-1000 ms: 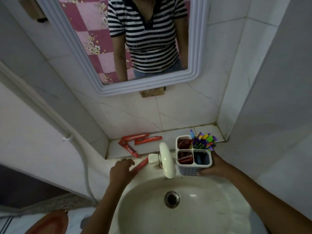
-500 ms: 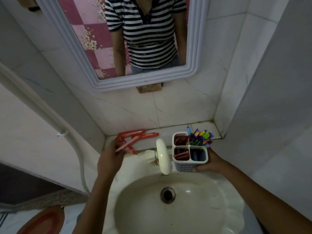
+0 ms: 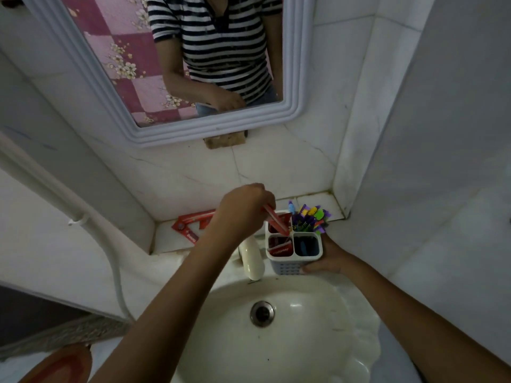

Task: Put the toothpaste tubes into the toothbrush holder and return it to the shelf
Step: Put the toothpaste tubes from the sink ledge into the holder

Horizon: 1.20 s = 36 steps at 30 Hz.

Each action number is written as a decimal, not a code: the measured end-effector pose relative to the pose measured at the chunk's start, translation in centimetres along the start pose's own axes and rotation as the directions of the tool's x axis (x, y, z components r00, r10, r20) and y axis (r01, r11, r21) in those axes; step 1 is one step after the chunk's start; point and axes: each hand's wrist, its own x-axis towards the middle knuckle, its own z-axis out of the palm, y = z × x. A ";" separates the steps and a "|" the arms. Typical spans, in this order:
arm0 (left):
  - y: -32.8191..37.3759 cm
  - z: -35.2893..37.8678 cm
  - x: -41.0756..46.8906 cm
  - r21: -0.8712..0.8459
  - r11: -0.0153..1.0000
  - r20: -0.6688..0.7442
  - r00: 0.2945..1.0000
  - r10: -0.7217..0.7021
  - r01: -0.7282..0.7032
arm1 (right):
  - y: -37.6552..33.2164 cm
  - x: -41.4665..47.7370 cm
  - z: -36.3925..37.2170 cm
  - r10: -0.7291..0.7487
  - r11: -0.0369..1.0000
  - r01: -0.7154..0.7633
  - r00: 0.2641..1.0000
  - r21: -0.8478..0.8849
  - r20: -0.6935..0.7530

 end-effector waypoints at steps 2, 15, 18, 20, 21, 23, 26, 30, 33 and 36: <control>0.6 0.9 0.5 0.054 0.998 0.011 1.000 0.011 -0.011 | 0.1 0.0 0.0 0.004 1.000 -0.004 1.000 0.012 0.000; 1.0 0.6 1.5 0.060 0.996 -0.077 0.995 -0.059 0.064 | 0.4 0.3 0.0 0.044 0.999 -0.045 0.999 -0.031 -0.012; 1.6 1.8 2.0 0.142 0.989 -0.028 0.999 -0.027 0.030 | 0.5 0.4 0.0 0.055 0.997 -0.055 0.998 -0.047 -0.005; 1.9 3.0 2.2 0.147 0.989 0.037 0.999 -0.009 0.004 | 0.7 0.5 -0.1 0.060 0.997 -0.060 0.998 -0.046 -0.005; 2.0 3.6 2.3 0.145 0.989 0.056 0.998 -0.001 -0.007 | 0.7 0.5 -0.1 0.059 0.997 -0.059 0.998 -0.042 -0.003; 2.1 4.4 2.4 0.146 0.989 0.056 0.998 0.009 -0.017 | 0.8 0.6 -0.1 0.054 0.998 -0.053 0.999 -0.034 0.001; 1.0 4.6 2.6 0.070 0.997 0.008 1.000 0.012 -0.012 | 1.1 0.7 -0.1 0.041 0.998 -0.041 0.999 -0.036 -0.007; -3.3 4.3 1.3 -0.185 0.973 -0.100 0.982 -0.160 0.140 | 1.4 0.8 -0.1 0.047 0.999 -0.047 0.999 -0.014 -0.004; -8.8 4.9 -1.0 -0.326 0.837 -0.128 0.856 -0.500 0.440 | 1.7 0.9 -0.1 0.051 0.999 -0.051 0.999 -0.007 -0.014; -14.4 7.5 -4.0 -0.365 0.629 -0.034 0.665 -0.746 0.687 | 2.4 1.2 -0.1 0.058 0.998 -0.058 0.998 -0.007 -0.020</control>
